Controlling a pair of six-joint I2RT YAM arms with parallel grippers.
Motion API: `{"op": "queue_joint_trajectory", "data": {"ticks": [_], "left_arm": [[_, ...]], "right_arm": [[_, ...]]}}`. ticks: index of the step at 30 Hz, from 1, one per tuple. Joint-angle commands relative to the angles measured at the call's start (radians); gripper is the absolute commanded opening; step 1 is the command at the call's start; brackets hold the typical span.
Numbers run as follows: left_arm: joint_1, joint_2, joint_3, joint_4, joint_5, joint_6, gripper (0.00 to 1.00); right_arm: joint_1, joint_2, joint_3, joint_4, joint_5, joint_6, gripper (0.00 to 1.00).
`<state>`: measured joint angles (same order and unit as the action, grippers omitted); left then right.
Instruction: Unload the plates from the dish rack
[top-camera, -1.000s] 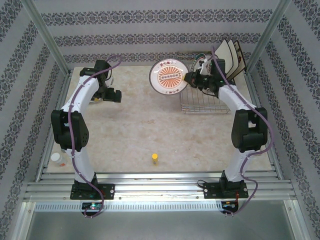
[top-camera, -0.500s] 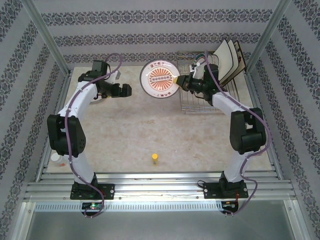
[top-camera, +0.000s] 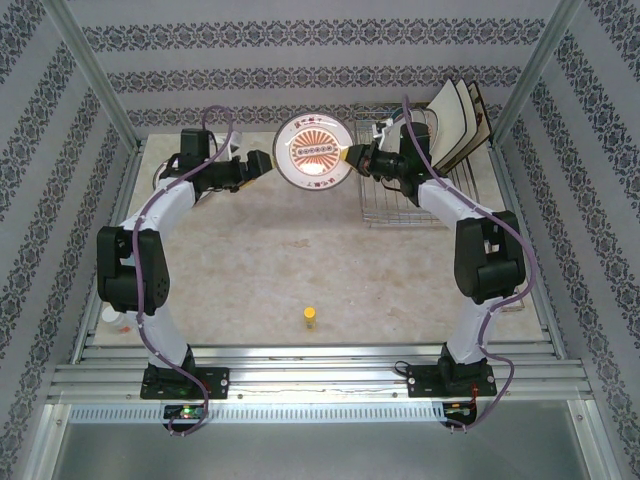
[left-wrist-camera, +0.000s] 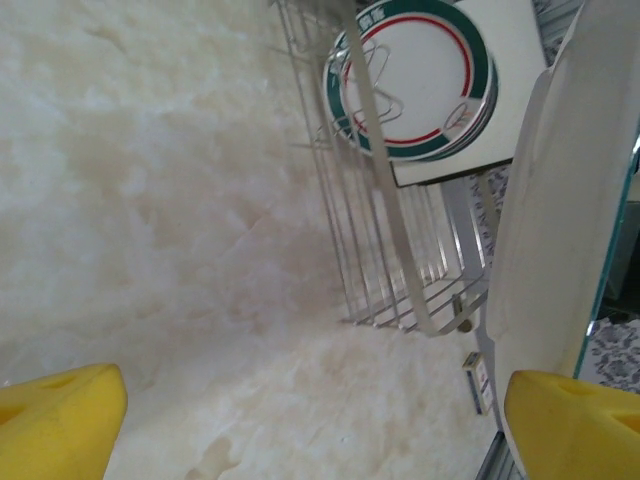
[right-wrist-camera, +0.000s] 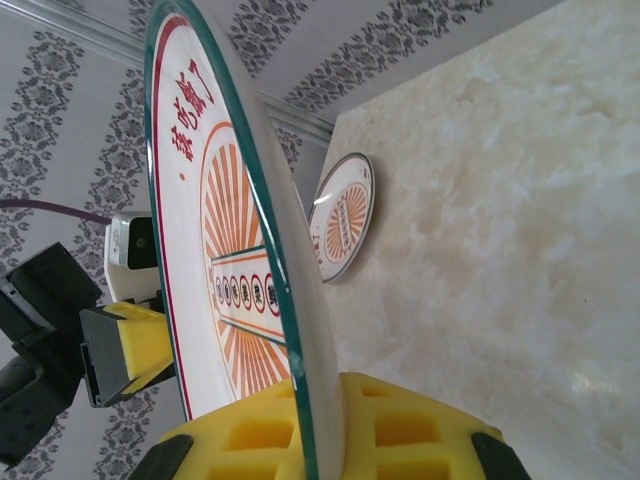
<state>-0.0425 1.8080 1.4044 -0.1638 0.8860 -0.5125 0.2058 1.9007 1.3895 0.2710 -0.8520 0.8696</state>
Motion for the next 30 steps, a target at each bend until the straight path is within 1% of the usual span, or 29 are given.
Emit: {"op": "queue_joint_trajectory", "data": {"ticks": [1, 5, 10, 13, 18, 23, 26, 30], "left_arm": [[-0.016, 0.012, 0.002, 0.151, 0.086, -0.072, 0.97], [-0.015, -0.002, -0.011, 0.173, 0.102, -0.083, 0.97], [-0.014, -0.012, -0.014, 0.157, 0.099, -0.072, 0.97], [-0.013, -0.01, -0.01, 0.145, 0.09, -0.065, 0.98], [-0.014, -0.003, -0.005, 0.152, 0.086, -0.072, 0.99], [-0.014, 0.017, 0.019, 0.149, 0.082, -0.075, 0.99], [-0.015, 0.036, 0.03, 0.174, 0.086, -0.096, 0.97], [-0.016, 0.056, 0.045, 0.179, 0.088, -0.105, 0.88]], "right_arm": [[0.057, 0.026, 0.041, 0.043, -0.045, -0.002, 0.0], [0.052, 0.038, 0.037, 0.046, -0.012, 0.009, 0.0], [0.01, 0.05, 0.013, 0.075, 0.055, 0.061, 0.0], [-0.006, 0.06, 0.014, 0.106, 0.056, 0.089, 0.0], [0.002, 0.062, 0.035, 0.097, 0.053, 0.088, 0.0], [0.027, 0.07, 0.063, 0.097, 0.018, 0.09, 0.0], [0.054, 0.076, 0.074, 0.086, 0.007, 0.087, 0.0], [0.081, 0.094, 0.086, 0.086, -0.003, 0.09, 0.0]]}}
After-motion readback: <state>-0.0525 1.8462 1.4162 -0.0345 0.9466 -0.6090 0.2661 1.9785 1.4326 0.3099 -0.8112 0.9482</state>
